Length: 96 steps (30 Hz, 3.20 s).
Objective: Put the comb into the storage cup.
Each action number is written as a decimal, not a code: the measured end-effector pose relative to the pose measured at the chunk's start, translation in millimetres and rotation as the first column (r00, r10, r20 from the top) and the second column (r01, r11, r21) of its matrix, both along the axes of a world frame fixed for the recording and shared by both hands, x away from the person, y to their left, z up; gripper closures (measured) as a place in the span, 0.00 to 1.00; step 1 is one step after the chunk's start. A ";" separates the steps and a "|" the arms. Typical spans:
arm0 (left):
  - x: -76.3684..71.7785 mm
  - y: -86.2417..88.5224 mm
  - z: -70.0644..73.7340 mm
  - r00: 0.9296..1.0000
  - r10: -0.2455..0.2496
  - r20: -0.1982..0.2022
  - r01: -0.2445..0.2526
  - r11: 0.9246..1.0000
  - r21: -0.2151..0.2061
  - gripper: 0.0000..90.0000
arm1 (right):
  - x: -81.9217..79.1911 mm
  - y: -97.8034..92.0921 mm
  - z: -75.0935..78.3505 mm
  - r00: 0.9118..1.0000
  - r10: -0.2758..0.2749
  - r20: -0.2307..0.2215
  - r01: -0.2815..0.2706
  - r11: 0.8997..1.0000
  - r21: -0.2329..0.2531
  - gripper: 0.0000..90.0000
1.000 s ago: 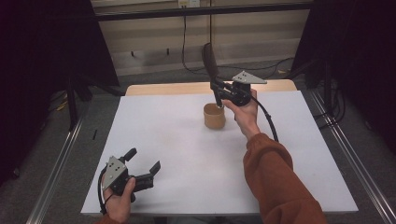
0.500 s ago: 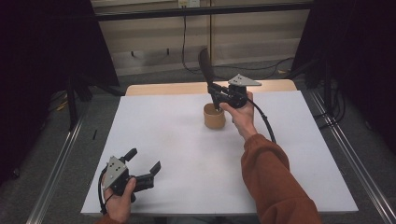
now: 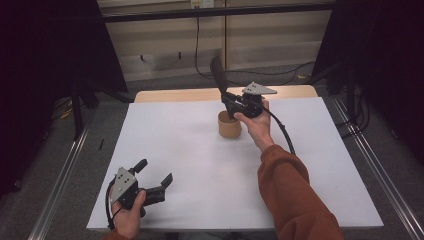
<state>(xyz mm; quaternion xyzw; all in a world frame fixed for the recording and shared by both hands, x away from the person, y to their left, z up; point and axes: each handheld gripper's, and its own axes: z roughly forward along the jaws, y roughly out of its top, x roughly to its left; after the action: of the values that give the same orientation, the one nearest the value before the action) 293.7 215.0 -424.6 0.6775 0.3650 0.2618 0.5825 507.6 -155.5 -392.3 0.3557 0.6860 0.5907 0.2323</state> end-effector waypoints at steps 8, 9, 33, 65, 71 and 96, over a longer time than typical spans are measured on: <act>0.0 -0.1 0.1 1.000 0.001 0.001 -0.001 1.000 -0.004 0.02 | -0.2 2.7 -7.1 1.000 0.000 -0.013 0.000 1.000 0.004 0.81; 0.1 -0.1 0.2 1.000 0.001 0.000 -0.001 1.000 -0.007 0.02 | -0.3 3.0 -7.8 1.000 -0.002 -0.016 0.002 1.000 0.004 0.81; -0.1 1.1 0.9 1.000 0.003 0.004 -0.003 1.000 -0.003 0.02 | -14.2 -0.2 -19.3 1.000 -0.010 -0.012 0.009 0.999 -0.047 0.81; -0.2 0.8 0.8 1.000 0.002 0.002 -0.002 1.000 -0.001 0.02 | -23.0 1.0 -30.7 1.000 -0.012 -0.013 0.011 0.996 -0.086 0.81; -0.3 1.0 0.9 1.000 0.002 0.002 -0.002 1.000 0.001 0.02 | -25.8 3.5 -35.9 1.000 -0.013 -0.026 0.010 0.995 -0.101 0.81; -0.1 0.8 0.9 1.000 -0.004 0.005 0.004 1.000 -0.002 0.02 | -22.5 7.6 -43.5 0.996 -0.029 -0.079 0.024 0.997 -0.068 0.79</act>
<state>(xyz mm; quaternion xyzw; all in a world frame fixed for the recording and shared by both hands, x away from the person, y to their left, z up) 293.6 215.8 -423.8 0.6770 0.3625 0.2619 0.5846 485.1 -148.0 -435.8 0.3800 0.7095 0.5494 0.2245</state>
